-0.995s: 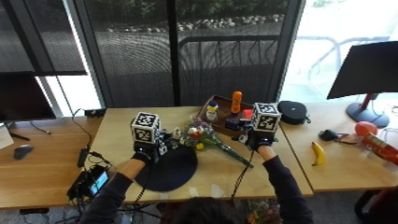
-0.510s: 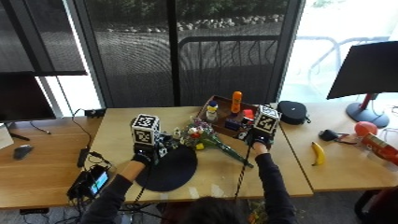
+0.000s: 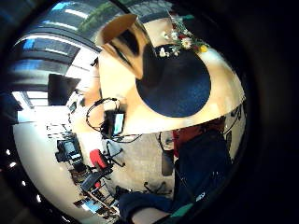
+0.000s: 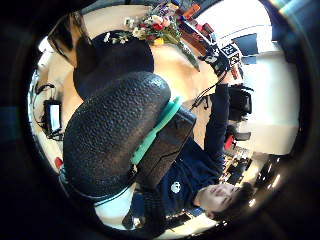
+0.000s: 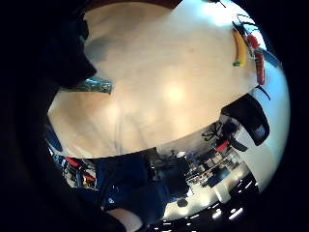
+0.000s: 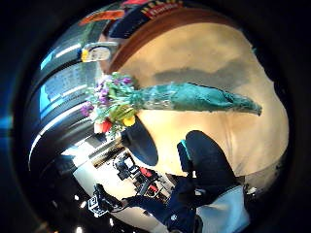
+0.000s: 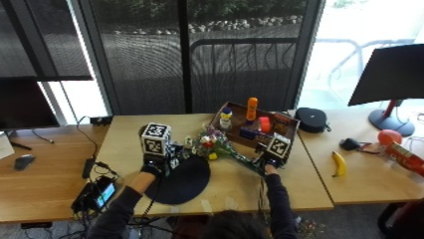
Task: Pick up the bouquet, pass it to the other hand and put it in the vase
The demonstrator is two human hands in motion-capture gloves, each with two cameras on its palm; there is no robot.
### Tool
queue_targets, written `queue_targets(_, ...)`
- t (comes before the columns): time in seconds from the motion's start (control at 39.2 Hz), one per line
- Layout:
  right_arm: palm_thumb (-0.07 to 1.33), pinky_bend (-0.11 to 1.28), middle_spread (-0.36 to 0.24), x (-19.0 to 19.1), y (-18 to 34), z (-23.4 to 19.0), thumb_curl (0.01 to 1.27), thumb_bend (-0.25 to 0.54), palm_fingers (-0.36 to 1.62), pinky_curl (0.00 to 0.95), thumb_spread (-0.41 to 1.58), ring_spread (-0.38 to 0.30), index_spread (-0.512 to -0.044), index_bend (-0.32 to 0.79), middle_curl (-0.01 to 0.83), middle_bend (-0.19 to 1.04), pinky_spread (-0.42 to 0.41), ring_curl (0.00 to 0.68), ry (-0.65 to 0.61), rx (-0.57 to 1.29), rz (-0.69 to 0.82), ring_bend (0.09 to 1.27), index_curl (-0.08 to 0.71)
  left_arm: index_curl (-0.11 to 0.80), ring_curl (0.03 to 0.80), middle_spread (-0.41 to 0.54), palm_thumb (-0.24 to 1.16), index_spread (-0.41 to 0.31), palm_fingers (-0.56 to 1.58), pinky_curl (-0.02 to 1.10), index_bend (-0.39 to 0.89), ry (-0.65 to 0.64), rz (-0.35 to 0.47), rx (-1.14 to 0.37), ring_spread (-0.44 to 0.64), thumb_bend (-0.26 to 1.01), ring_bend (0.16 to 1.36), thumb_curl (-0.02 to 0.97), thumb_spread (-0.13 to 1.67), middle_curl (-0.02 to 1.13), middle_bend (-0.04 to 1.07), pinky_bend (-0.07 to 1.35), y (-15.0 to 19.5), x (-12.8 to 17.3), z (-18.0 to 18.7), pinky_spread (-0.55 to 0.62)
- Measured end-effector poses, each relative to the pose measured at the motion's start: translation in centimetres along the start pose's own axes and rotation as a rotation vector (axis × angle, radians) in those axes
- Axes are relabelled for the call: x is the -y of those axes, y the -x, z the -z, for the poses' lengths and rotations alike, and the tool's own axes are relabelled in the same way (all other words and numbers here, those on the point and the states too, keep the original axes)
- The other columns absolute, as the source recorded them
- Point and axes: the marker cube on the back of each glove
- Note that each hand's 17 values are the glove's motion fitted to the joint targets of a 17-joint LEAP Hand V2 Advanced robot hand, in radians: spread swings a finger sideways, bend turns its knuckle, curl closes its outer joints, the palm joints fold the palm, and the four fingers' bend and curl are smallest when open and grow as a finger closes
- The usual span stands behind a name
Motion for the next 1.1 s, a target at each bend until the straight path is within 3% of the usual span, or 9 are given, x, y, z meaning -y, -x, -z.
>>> queue_targets(0.26, 0.65, 0.41, -0.096, 0.8, 0.3, -4.7, 0.34, -0.027, 0.58, 0.334, 1.01, -0.141, -0.147, 0.11, 0.447, 0.36, 0.021, 0.383, 0.045, 0.009, -0.031, 0.61, 0.178, 0.376, 0.276, 0.137, -0.01, -0.095, 0.27, 0.34, 0.17, 0.019, 0.024, 0.008, 0.28, -0.02, 0.50, 0.221, 1.14, 0.27, 0.16, 0.34, 0.2, 0.0, -0.5, 0.33)
queue_targets(0.38, 0.66, 0.41, -0.095, 0.4, 1.3, -5.8, 0.35, -0.021, 0.59, 0.337, 1.01, -0.151, -0.150, 0.10, 0.450, 0.35, 0.026, 0.387, 0.048, 0.059, -0.018, 0.61, 0.183, 0.379, 0.279, 0.143, -0.01, -0.095, 0.27, 0.34, 0.18, 0.050, -0.010, -0.054, 0.28, -0.02, 0.50, 0.224, 1.14, 0.27, 0.16, 0.34, -0.1, -0.2, -0.8, 0.33)
queue_targets(0.48, 0.68, 0.43, -0.099, 0.4, 2.4, -6.3, 0.35, -0.013, 0.61, 0.344, 1.01, -0.177, -0.157, 0.10, 0.454, 0.35, -0.020, 0.393, 0.015, 0.051, 0.047, 0.61, 0.187, 0.382, 0.280, 0.146, -0.01, -0.095, 0.27, 0.35, 0.18, 0.085, -0.036, -0.106, 0.28, -0.02, 0.50, 0.226, 1.14, 0.27, 0.15, 0.34, -0.6, -0.5, -0.9, 0.33)
queue_targets(0.59, 0.79, 0.45, -0.123, 0.1, 2.8, -6.7, 0.37, 0.034, 0.64, 0.355, 1.03, -0.197, -0.191, 0.12, 0.459, 0.34, -0.063, 0.399, -0.007, -0.010, 0.012, 0.60, 0.196, 0.385, 0.282, 0.147, -0.01, -0.095, 0.27, 0.35, 0.18, 0.082, -0.036, -0.083, 0.28, -0.02, 0.50, 0.228, 1.14, 0.27, 0.15, 0.34, -0.7, -0.4, -1.2, 0.33)
queue_targets(0.74, 0.88, 0.33, -0.176, -0.1, 3.0, -7.2, 0.38, 0.054, 1.01, 0.323, 1.05, -0.247, -0.244, 0.31, 0.489, 0.39, -0.192, 0.398, -0.001, 0.003, -0.026, 0.60, 0.282, 0.391, 0.283, 0.149, -0.01, -0.095, 0.27, 0.35, 0.18, 0.081, -0.031, -0.068, 0.28, -0.02, 0.50, 0.229, 1.14, 0.27, 0.15, 0.34, -0.6, -0.3, -1.5, 0.32)
queue_targets(0.82, 0.91, 0.30, -0.198, -0.9, 3.1, -7.2, 0.38, 0.055, 1.06, 0.333, 1.07, -0.255, -0.253, 0.35, 0.505, 0.38, -0.240, 0.413, 0.031, -0.008, -0.071, 0.59, 0.319, 0.394, 0.284, 0.149, -0.01, -0.095, 0.27, 0.35, 0.18, 0.083, -0.026, -0.066, 0.28, -0.02, 0.49, 0.230, 1.14, 0.27, 0.15, 0.34, -0.3, -0.2, -1.6, 0.32)
queue_targets(0.97, 0.92, 0.25, -0.222, -1.1, 3.8, -7.0, 0.36, 0.037, 1.17, 0.348, 1.10, -0.259, -0.258, 0.32, 0.532, 0.42, -0.283, 0.449, -0.043, 0.029, -0.040, 0.60, 0.373, 0.397, 0.286, 0.149, -0.01, -0.095, 0.27, 0.35, 0.18, 0.081, -0.016, -0.078, 0.28, -0.02, 0.49, 0.231, 1.14, 0.26, 0.15, 0.34, 0.0, -0.2, -1.5, 0.32)
queue_targets(1.0, 0.92, 0.23, -0.225, -1.0, 3.8, -7.2, 0.36, 0.035, 1.11, 0.346, 1.11, -0.264, -0.260, 0.34, 0.530, 0.40, -0.279, 0.449, -0.062, 0.045, -0.029, 0.58, 0.389, 0.397, 0.286, 0.149, -0.01, -0.095, 0.27, 0.35, 0.18, 0.080, -0.016, -0.080, 0.28, -0.02, 0.49, 0.232, 1.15, 0.26, 0.15, 0.34, 0.0, -0.1, -1.6, 0.32)
queue_targets(1.1, 0.94, 0.27, -0.221, -1.3, 3.9, -7.6, 0.35, 0.028, 1.21, 0.369, 1.13, -0.257, -0.263, 0.28, 0.556, 0.46, -0.285, 0.458, -0.073, 0.094, -0.005, 0.58, 0.399, 0.399, 0.287, 0.149, -0.01, -0.095, 0.27, 0.35, 0.18, 0.098, -0.014, -0.088, 0.28, -0.02, 0.49, 0.232, 1.15, 0.26, 0.15, 0.34, 0.1, 0.2, -2.0, 0.32)
